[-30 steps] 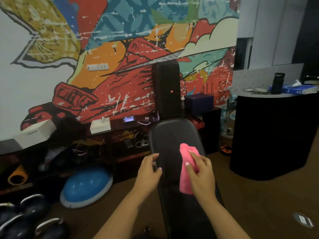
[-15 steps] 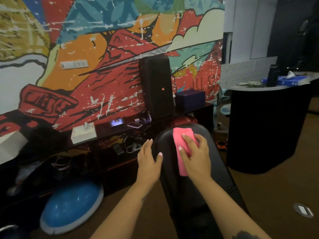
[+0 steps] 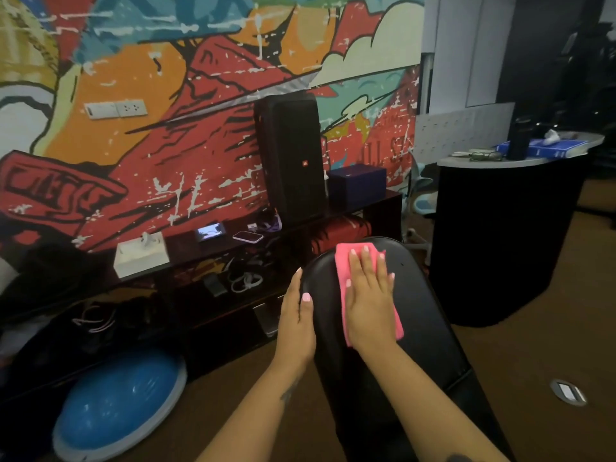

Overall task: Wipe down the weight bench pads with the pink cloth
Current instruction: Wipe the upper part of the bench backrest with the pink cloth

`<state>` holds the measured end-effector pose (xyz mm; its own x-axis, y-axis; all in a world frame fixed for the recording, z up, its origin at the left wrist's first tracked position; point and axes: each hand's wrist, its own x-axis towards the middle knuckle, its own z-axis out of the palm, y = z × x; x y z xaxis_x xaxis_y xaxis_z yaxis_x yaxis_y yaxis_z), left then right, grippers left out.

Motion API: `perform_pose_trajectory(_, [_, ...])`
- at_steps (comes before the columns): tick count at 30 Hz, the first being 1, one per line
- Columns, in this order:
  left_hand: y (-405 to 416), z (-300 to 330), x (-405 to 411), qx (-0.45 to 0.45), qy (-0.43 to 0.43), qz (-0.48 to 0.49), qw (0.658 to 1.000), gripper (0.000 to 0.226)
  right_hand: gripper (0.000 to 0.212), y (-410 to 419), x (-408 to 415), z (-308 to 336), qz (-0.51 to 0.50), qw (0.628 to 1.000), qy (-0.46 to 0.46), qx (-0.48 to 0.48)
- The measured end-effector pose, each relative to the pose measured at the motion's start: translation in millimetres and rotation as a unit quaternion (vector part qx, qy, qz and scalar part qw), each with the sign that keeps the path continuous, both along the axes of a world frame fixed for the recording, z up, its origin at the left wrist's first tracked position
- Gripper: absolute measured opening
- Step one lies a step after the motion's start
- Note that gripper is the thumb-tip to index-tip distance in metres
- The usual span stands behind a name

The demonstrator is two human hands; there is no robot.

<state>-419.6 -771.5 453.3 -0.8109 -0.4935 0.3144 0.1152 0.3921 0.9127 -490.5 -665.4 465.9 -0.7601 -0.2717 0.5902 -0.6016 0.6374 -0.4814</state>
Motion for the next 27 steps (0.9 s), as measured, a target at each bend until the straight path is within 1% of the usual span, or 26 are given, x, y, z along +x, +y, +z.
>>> perform_pose_trajectory(3, [0,-1,0,-0.003,0.014,-0.002,1.0,0.043,0.058,-11,1,17,0.031,0.999,0.021,0.014])
perform_pose_trajectory(5, [1,-1,-1,0.013,0.028,0.004,1.0,0.04,0.054,-12,8,16,0.052,0.997,0.041,0.027])
perform_pose_trajectory(7, [4,-3,-2,0.041,0.045,0.011,0.998,0.039,0.05,-7,16,4,0.09,0.993,0.063,0.043])
perform_pose_trajectory(10, [9,-6,-5,0.069,0.063,0.038,0.995,0.038,0.051,11,23,-24,0.144,0.981,0.101,0.083])
perform_pose_trajectory(12, [13,-6,-7,0.076,0.07,0.053,0.993,0.038,0.049,26,19,-39,0.164,0.976,0.111,0.088])
perform_pose_trajectory(16, [17,-8,-9,0.084,0.066,0.069,0.992,0.039,0.045,48,-1,-45,0.143,0.983,0.102,0.06])
perform_pose_trajectory(21, [21,-7,-11,0.073,0.064,0.088,0.991,0.04,0.048,49,-30,-25,0.064,0.997,0.034,-0.02])
perform_pose_trajectory(24, [22,-6,-11,0.067,0.061,0.091,0.992,0.04,0.052,34,-41,-3,0.039,0.999,0.017,-0.016])
perform_pose_trajectory(27, [20,-6,-12,0.051,0.056,0.096,0.992,0.041,0.057,12,-37,22,0.049,0.998,0.032,0.011])
